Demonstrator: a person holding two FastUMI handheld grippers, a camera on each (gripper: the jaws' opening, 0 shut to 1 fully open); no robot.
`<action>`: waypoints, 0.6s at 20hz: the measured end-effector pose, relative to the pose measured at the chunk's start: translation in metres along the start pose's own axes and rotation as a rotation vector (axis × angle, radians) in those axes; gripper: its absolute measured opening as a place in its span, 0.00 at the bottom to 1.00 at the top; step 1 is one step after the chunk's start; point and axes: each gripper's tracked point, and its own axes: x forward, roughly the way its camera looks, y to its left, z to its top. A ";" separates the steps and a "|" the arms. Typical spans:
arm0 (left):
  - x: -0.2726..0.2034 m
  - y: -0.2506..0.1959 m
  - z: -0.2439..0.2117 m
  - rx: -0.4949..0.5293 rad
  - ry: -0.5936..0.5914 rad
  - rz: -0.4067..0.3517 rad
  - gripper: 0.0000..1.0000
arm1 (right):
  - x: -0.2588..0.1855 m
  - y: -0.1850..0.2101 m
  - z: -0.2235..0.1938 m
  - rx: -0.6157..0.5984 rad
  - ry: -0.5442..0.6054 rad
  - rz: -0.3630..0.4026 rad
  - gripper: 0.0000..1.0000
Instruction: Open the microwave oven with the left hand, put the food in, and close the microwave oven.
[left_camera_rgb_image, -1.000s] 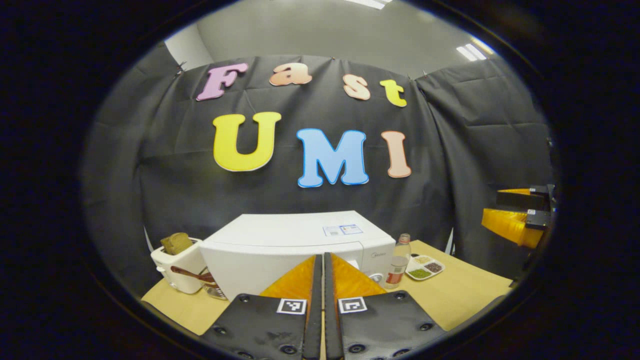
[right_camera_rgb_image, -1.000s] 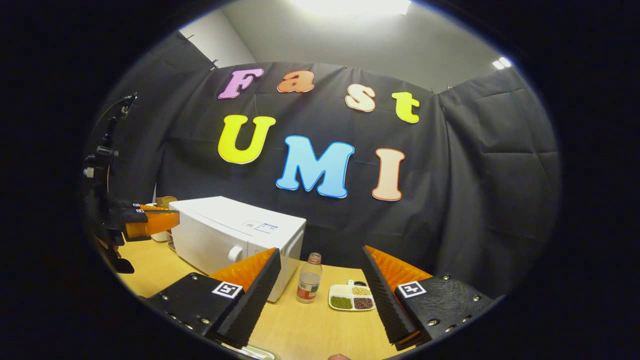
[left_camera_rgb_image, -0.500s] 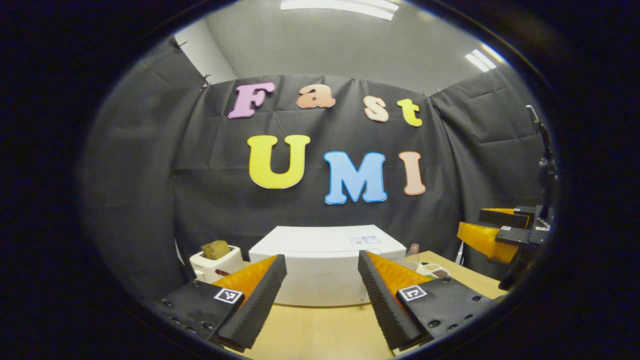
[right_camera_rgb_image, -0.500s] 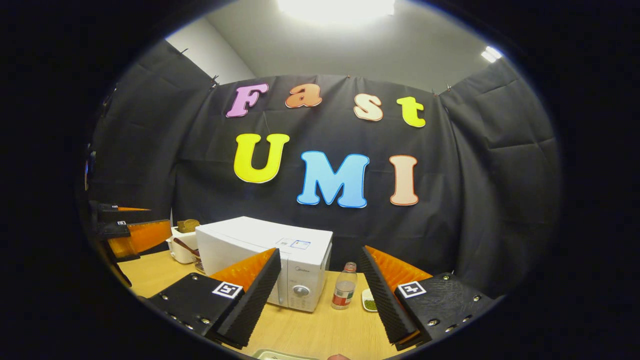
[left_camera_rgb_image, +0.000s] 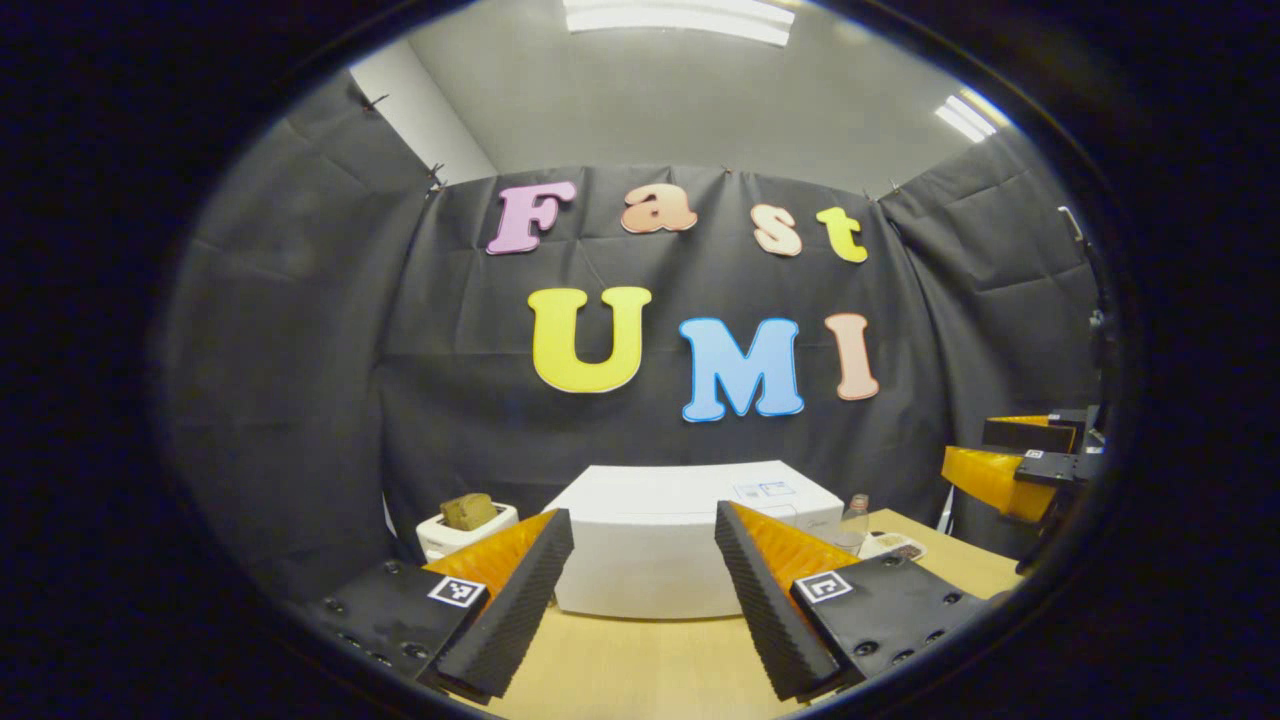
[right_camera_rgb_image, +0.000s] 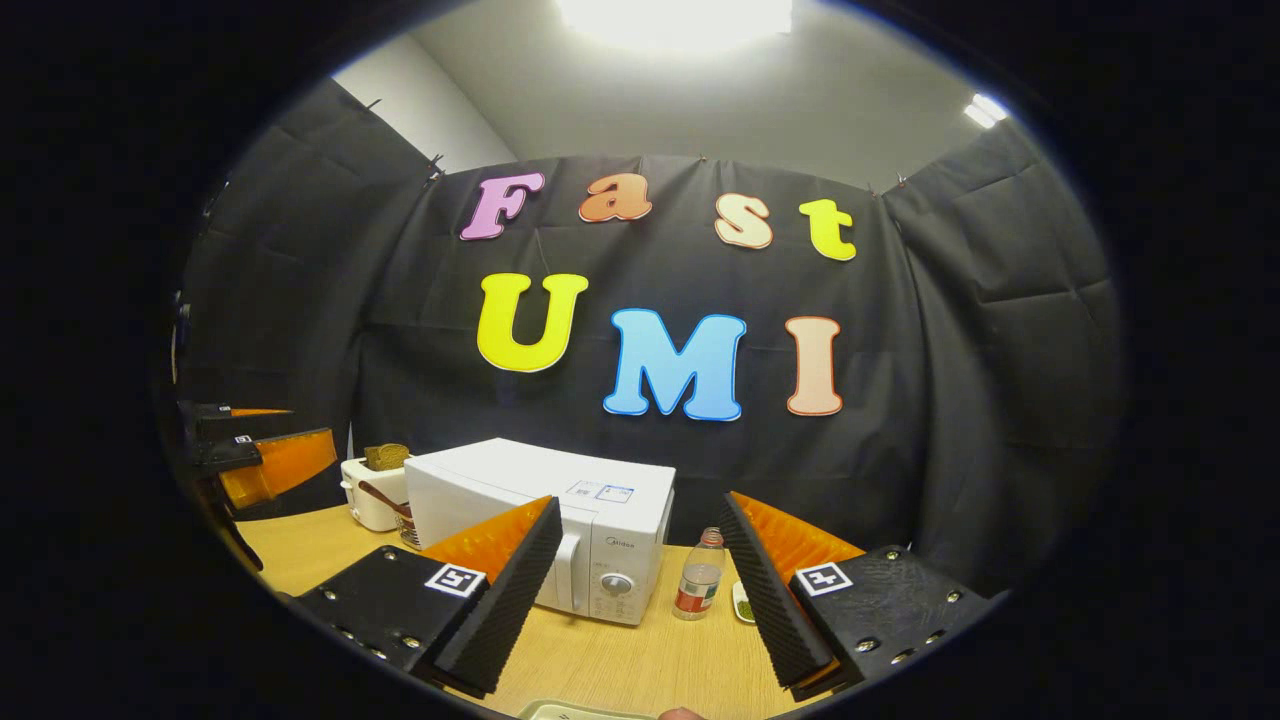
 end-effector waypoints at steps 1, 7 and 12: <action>0.000 0.001 0.000 0.005 -0.002 0.009 0.96 | -0.002 0.000 0.001 -0.004 -0.004 -0.003 0.97; -0.003 0.003 0.007 0.007 -0.032 0.006 0.96 | -0.013 0.006 0.006 -0.022 -0.016 -0.004 0.96; -0.008 0.005 0.007 0.008 -0.036 -0.002 0.96 | -0.024 0.012 0.007 -0.016 -0.018 -0.017 0.97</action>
